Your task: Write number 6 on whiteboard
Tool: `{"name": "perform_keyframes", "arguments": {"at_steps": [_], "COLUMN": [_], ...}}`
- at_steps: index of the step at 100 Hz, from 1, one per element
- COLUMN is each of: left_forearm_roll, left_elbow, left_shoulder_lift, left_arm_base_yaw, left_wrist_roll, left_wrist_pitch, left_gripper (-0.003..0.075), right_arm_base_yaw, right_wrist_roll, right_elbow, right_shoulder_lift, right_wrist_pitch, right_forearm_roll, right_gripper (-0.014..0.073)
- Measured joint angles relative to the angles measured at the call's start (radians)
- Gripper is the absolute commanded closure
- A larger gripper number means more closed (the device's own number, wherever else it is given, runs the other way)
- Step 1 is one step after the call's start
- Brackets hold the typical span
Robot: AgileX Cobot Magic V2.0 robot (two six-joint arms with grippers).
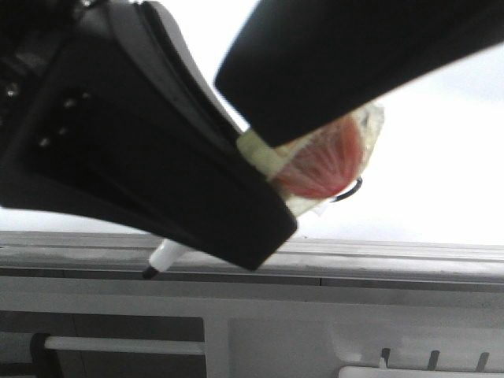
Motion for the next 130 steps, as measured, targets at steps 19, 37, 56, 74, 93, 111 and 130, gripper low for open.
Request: {"name": "perform_keyframes", "arguments": {"at_steps": [19, 37, 56, 74, 93, 111, 130], "left_forearm_roll": [-0.021, -0.051, -0.086, -0.090, -0.166, -0.352, -0.444], "left_elbow": [0.000, 0.000, 0.000, 0.000, 0.021, 0.097, 0.123], "left_shoulder_lift": [0.000, 0.000, 0.000, 0.000, 0.000, 0.000, 0.012], "left_arm_base_yaw": [0.000, 0.004, 0.028, 0.028, 0.028, 0.021, -0.037], "left_wrist_roll": [-0.002, -0.009, -0.030, -0.103, -0.264, -0.332, -0.339], "left_wrist_pitch": [0.002, 0.002, -0.022, -0.135, -0.370, -0.660, -0.843], "left_gripper": [0.0739, 0.0739, 0.0739, 0.0739, 0.0739, 0.0739, 0.0739], "right_arm_base_yaw": [0.000, 0.000, 0.000, 0.000, 0.000, 0.000, 0.000], "right_wrist_roll": [0.000, 0.010, 0.051, 0.156, 0.227, 0.248, 0.324], "right_elbow": [0.000, 0.000, 0.000, 0.000, 0.000, 0.000, 0.000], "right_shoulder_lift": [-0.092, -0.221, -0.333, -0.379, -0.392, -0.392, -0.392], "right_wrist_pitch": [-0.003, -0.001, 0.031, 0.102, 0.176, 0.192, 0.192], "right_forearm_roll": [-0.019, -0.041, -0.106, -0.220, -0.298, -0.338, -0.422], "right_gripper": [0.0188, 0.0447, 0.0656, 0.0656, 0.0656, 0.0656, 0.0656]}}
